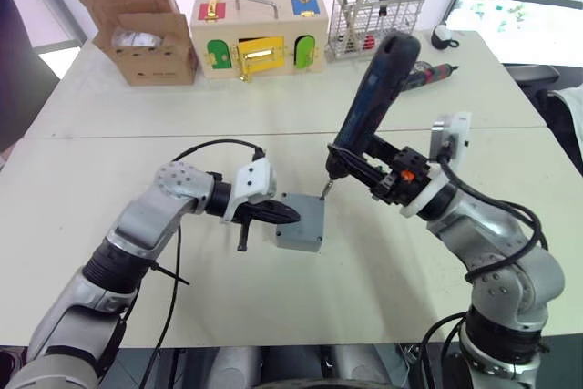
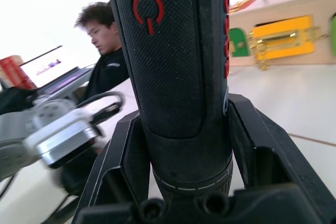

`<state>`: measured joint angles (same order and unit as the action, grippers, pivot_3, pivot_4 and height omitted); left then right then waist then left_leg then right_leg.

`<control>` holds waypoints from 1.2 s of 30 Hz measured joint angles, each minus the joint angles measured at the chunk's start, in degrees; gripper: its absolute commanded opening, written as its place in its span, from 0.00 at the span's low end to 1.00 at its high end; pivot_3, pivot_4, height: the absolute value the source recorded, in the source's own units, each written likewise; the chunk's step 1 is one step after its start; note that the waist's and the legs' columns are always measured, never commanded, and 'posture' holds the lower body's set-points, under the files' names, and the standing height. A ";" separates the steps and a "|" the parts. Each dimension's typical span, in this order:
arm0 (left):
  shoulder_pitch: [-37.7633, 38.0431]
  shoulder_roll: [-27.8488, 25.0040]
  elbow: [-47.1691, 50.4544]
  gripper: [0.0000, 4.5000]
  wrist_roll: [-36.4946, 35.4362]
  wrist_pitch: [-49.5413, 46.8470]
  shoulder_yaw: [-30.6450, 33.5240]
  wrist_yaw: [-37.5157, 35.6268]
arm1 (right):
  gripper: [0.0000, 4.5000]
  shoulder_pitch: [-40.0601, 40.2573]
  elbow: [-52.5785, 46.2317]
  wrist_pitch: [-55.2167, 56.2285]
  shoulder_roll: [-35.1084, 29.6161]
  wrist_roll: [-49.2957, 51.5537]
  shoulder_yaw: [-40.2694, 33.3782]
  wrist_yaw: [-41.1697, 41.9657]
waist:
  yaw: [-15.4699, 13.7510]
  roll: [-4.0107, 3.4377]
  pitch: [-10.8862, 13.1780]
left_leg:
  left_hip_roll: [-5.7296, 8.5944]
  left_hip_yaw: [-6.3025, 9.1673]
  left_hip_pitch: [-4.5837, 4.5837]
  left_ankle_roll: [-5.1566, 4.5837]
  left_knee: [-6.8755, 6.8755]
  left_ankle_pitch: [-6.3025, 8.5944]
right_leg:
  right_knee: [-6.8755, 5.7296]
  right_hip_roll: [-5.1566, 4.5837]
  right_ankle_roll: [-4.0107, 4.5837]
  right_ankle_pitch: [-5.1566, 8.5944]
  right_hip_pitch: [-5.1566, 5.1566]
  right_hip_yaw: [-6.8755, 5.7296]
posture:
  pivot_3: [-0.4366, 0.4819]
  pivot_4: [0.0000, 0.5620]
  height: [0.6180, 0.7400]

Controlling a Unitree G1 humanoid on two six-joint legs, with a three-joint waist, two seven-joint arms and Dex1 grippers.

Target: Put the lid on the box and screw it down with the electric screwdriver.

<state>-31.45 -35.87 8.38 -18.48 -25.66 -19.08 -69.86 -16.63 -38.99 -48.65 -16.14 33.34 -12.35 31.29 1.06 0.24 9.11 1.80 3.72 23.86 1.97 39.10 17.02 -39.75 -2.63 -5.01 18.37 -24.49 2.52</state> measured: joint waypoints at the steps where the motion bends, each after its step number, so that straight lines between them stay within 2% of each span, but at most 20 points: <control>1: 0.04 0.04 0.00 0.00 0.00 0.01 0.01 0.03 | 0.39 0.23 0.51 1.03 -0.62 -0.07 0.32 -0.08 | -0.01 0.00 0.00 | 0.00 0.00 -0.01 0.00 0.00 0.00 | 0.00 0.00 0.00 0.00 0.01 0.00 | 0.48 0.27 1.00; 9: 0.26 0.25 0.04 0.00 0.02 0.05 0.02 0.18 | 0.39 2.52 1.48 3.07 -1.46 1.30 1.76 -1.28 | -0.04 0.00 0.00 | -0.01 0.00 -0.07 -0.03 0.00 0.02 | 0.00 0.00 0.00 0.00 0.07 0.01 | 0.48 0.27 1.00; 36: 0.77 0.94 0.17 0.00 0.86 1.19 0.00 0.44 | 0.39 1.53 1.48 4.01 -4.37 6.77 2.86 -5.93 | -0.10 0.01 0.00 | -0.01 0.00 -0.15 -0.27 0.01 0.15 | 0.00 0.00 0.00 0.00 0.16 0.00 | 0.48 0.27 1.00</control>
<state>-30.68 -34.93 8.55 -17.62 -24.47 -19.08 -69.42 -15.09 -37.51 -44.65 -20.51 40.10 -9.49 25.36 0.96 0.24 9.10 1.79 3.72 23.71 1.70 39.11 17.17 -39.75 -2.63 -5.00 18.37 -24.33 2.52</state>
